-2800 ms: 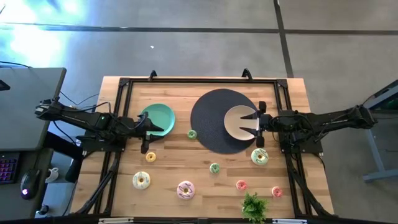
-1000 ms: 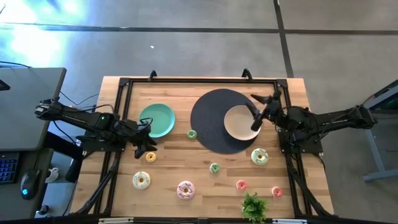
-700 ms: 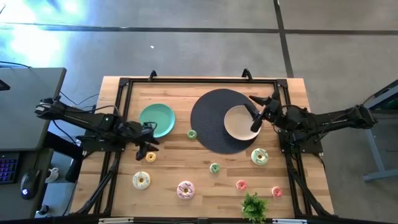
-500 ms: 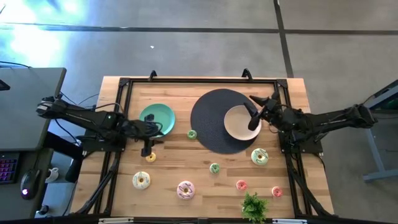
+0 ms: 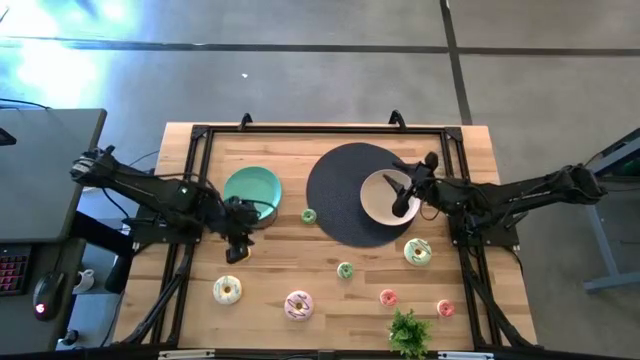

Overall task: Pick & Place donuts
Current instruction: Put the small yellow donut onto the blue plate

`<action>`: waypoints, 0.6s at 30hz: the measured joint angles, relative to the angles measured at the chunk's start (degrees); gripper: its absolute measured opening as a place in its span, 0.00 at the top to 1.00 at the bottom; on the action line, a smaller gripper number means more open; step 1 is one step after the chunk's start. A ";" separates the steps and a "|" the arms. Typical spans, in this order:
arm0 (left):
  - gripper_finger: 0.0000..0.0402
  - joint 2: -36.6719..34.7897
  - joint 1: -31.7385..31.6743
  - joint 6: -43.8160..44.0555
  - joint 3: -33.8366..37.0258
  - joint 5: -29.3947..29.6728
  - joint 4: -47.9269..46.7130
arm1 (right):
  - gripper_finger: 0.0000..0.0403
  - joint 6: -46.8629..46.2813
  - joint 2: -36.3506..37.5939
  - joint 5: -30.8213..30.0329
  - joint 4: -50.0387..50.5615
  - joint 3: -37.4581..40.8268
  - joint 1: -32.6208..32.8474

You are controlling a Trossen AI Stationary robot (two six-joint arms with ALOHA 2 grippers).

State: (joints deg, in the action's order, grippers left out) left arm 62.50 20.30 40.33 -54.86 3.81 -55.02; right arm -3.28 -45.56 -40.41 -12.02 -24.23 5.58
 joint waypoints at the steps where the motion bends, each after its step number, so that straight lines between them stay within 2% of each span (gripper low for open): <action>1: 0.61 0.66 1.03 2.13 0.79 0.66 -0.48 | 0.51 -1.62 -0.35 1.90 -0.02 0.00 0.00; 4: 0.61 2.90 3.11 7.12 3.66 2.78 -1.42 | 0.51 -2.75 -1.65 10.12 0.08 0.00 0.02; 7: 0.61 4.84 3.51 13.25 5.89 3.89 -1.13 | 0.51 -3.40 -3.54 14.88 0.12 0.00 0.04; 11: 0.61 7.18 3.36 18.43 8.67 3.63 -2.40 | 0.51 -5.22 -6.07 15.45 0.12 0.00 0.04; 18: 0.61 9.70 3.38 18.72 11.32 -2.42 -1.50 | 0.51 -5.52 -9.13 15.17 0.00 0.00 0.02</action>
State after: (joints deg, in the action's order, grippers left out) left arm 72.19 23.68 59.05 -43.55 1.39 -56.51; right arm -8.80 -54.69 -25.23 -12.01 -24.23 5.61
